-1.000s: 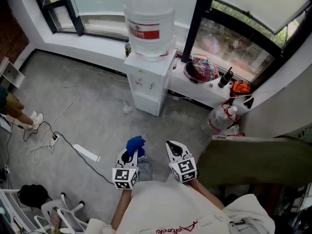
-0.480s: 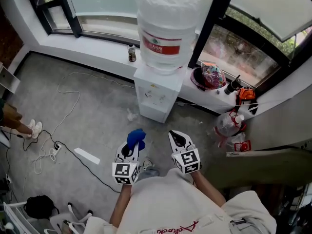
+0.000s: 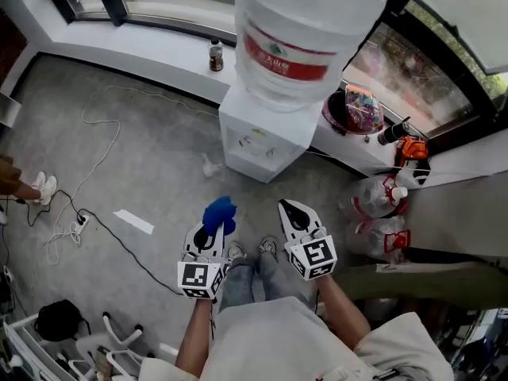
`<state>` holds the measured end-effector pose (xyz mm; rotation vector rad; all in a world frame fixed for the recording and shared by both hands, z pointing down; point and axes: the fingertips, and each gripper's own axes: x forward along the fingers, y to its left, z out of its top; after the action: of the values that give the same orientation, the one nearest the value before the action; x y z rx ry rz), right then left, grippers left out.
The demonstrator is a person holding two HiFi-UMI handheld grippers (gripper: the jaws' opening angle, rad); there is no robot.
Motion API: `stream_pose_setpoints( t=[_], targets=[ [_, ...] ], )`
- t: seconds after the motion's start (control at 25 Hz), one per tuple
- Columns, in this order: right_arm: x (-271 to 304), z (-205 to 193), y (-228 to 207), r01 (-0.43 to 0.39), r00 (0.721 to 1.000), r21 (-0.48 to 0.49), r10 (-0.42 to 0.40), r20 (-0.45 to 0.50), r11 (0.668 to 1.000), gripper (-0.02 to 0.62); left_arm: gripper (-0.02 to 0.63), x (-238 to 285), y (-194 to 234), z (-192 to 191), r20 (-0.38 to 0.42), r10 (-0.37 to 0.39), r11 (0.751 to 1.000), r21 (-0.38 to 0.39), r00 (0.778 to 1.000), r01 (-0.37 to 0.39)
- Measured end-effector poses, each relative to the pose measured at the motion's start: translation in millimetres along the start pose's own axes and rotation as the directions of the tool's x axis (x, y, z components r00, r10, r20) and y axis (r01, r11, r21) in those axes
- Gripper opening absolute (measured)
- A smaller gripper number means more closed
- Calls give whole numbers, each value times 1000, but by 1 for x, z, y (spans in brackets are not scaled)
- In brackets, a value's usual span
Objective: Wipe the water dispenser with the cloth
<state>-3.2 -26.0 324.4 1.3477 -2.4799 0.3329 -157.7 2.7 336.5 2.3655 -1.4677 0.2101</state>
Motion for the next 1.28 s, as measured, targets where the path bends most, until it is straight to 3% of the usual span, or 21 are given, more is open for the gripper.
stream_pose_setpoints(
  t=[0.44,0.6,0.96,1.28],
  targets=[
    [66,-68,-53,-3,999,-1,3,-37,1000,15,52,71,21,-66,-34,27,1000,-11,999,-27],
    [85,-100,-58,-13,999,4,13,-42,1000,15,52,91,36,-106,-36,44,999,-29,998,-45],
    [99,-179,-58,-25,996,33,28,-89,999,15,52,142,64,-177,-12,52,999,12,999,-52],
    [108,-193,-79,-4,996,38,7,-88,999,15,52,181,69,-217,-41,50,999,6,998,-50]
  ],
)
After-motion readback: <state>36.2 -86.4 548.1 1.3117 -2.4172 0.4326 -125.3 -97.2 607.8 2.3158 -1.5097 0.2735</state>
